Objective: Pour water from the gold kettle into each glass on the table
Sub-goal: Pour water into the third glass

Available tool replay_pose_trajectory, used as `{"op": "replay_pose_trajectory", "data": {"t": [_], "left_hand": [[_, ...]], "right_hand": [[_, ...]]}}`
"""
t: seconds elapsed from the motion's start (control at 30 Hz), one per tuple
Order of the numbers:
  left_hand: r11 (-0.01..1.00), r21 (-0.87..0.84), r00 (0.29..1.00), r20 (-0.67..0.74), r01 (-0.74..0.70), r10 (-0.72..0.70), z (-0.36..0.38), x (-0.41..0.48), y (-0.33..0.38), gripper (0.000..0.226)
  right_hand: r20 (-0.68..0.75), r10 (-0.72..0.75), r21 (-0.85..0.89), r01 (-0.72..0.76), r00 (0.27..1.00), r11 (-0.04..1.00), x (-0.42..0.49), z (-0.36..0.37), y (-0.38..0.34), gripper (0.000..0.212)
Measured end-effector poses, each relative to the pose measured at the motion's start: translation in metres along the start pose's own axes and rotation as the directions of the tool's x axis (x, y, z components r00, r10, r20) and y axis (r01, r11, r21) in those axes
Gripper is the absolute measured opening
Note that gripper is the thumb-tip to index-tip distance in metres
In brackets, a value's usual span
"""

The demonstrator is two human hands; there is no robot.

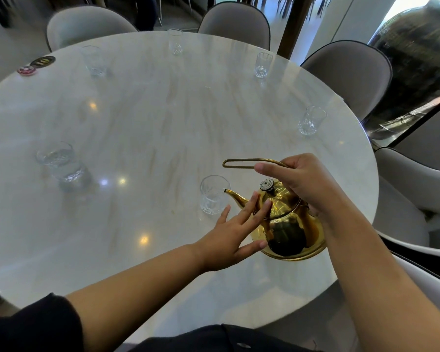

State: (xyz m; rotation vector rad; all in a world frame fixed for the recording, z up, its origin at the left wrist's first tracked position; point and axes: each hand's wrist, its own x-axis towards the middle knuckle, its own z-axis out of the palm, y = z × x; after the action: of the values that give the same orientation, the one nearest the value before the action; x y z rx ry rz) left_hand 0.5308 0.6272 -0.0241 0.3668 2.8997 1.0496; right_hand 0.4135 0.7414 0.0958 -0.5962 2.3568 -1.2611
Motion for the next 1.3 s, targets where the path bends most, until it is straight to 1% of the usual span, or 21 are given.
{"op": "replay_pose_trajectory", "data": {"t": [0.43,0.63,0.93,1.3], "left_hand": [[1.0,-0.006,1.0,-0.005,0.012,-0.012,0.0,0.0,0.001,0.069],[1.0,-0.009,1.0,-0.016,0.015,-0.015,0.0,0.0,0.0,0.07],[1.0,-0.009,1.0,-0.009,0.022,-0.023,0.0,0.001,0.0,0.069],[0.999,-0.016,0.999,-0.005,0.034,-0.034,-0.002,0.004,0.001,0.069]], "right_hand": [[0.009,-0.01,-0.065,0.011,1.0,0.998,0.003,0.002,-0.004,0.053],[0.017,-0.003,-0.054,0.003,1.0,0.999,0.005,0.002,-0.004,0.055],[0.034,-0.001,-0.059,0.003,0.999,0.998,0.008,0.003,-0.002,0.054],[0.033,-0.009,-0.094,0.012,0.999,0.996,0.011,0.002,-0.005,0.053]]}}
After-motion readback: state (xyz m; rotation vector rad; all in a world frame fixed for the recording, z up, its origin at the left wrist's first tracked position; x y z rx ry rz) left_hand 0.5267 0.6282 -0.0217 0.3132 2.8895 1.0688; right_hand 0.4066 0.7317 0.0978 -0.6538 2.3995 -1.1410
